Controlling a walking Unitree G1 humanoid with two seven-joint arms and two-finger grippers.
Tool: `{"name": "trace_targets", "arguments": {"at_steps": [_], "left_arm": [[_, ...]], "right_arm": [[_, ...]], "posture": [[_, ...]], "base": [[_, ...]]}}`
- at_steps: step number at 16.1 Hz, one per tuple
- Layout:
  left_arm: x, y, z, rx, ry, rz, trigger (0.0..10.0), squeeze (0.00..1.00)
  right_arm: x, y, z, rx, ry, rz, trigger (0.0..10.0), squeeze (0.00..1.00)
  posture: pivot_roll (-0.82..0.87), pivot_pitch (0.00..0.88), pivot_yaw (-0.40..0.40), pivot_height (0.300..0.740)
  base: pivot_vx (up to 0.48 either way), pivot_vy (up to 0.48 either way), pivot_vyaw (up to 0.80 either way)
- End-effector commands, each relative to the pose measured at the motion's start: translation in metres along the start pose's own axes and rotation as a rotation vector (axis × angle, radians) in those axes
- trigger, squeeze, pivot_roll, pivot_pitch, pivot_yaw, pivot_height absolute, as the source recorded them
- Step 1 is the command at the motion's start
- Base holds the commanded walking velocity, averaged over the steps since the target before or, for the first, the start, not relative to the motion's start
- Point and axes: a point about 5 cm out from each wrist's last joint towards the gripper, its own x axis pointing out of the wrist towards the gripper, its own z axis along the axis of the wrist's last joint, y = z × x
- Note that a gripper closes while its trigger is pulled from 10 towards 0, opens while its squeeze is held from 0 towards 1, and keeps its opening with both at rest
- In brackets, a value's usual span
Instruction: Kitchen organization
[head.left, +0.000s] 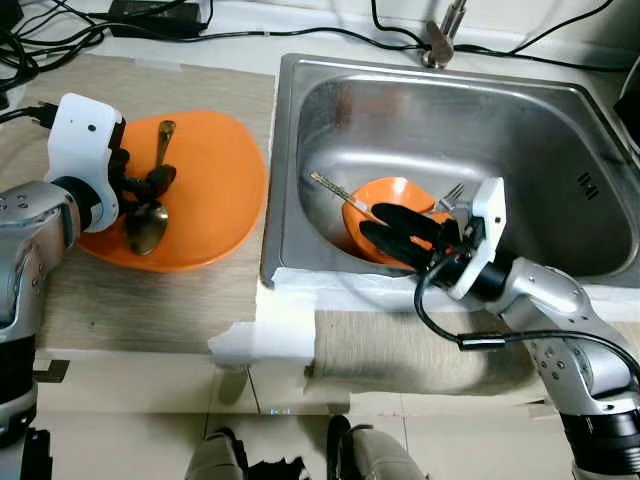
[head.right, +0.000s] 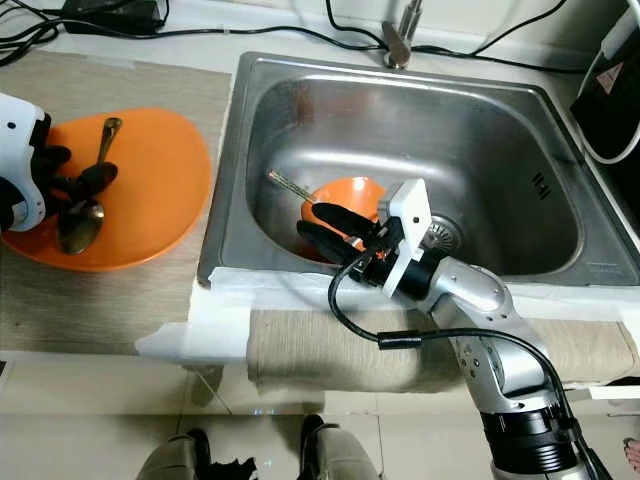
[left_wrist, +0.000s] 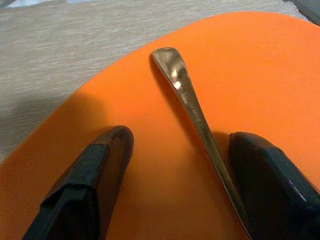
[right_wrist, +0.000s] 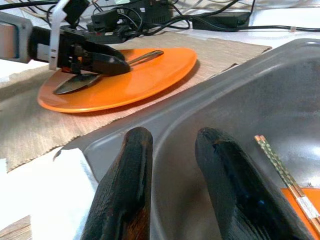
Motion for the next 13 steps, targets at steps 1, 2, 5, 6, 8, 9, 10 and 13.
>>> {"name": "trace_targets", "arguments": {"at_steps": [1,2,5,6,8,9,10,13], "left_arm": [[0.003,-0.003,-0.004,-0.016,0.028,-0.015,10.0,0.00],[0.005,-0.004,-0.005,-0.015,0.041,-0.019,10.0,0.00],[0.007,-0.007,-0.010,-0.031,0.082,-0.059,10.0,0.00],[0.007,-0.009,-0.010,-0.059,0.088,-0.081,10.0,0.00],[0.007,-0.010,-0.010,-0.098,0.098,-0.108,4.0,0.00],[0.007,-0.009,-0.012,-0.097,0.109,-0.103,0.0,0.00],[0.007,-0.009,-0.014,-0.098,0.119,-0.104,0.0,0.00],[0.007,-0.012,-0.014,-0.104,0.124,-0.122,0.0,0.00]], "right_arm": [[0.000,0.004,0.003,-0.008,0.003,0.029,10.0,0.00],[0.000,0.005,0.003,-0.006,0.005,0.032,10.0,0.00],[-0.001,0.005,0.002,-0.007,0.015,0.031,10.0,0.00],[-0.001,0.005,0.002,-0.007,0.018,0.030,10.0,0.00],[-0.002,0.004,0.002,-0.009,0.024,0.026,10.0,0.00],[-0.002,0.004,0.002,-0.010,0.026,0.022,10.0,0.00],[-0.002,0.003,0.001,-0.010,0.027,0.021,10.0,0.00],[-0.001,0.002,0.001,-0.017,0.035,0.019,10.0,0.00]], "posture": [[-0.10,0.219,-0.100,0.740],[-0.10,0.219,-0.099,0.740],[-0.10,0.217,-0.096,0.740],[-0.10,0.217,-0.095,0.740],[-0.10,0.215,-0.095,0.740],[-0.10,0.214,-0.095,0.740],[-0.10,0.212,-0.094,0.740],[-0.10,0.210,-0.099,0.740]], "base": [[0.000,0.000,0.00],[0.000,0.000,0.00],[0.000,0.000,0.00],[0.000,0.000,0.00],[0.000,0.000,0.00],[0.000,0.000,0.00],[0.000,0.000,0.00],[0.000,0.000,0.00]]}}
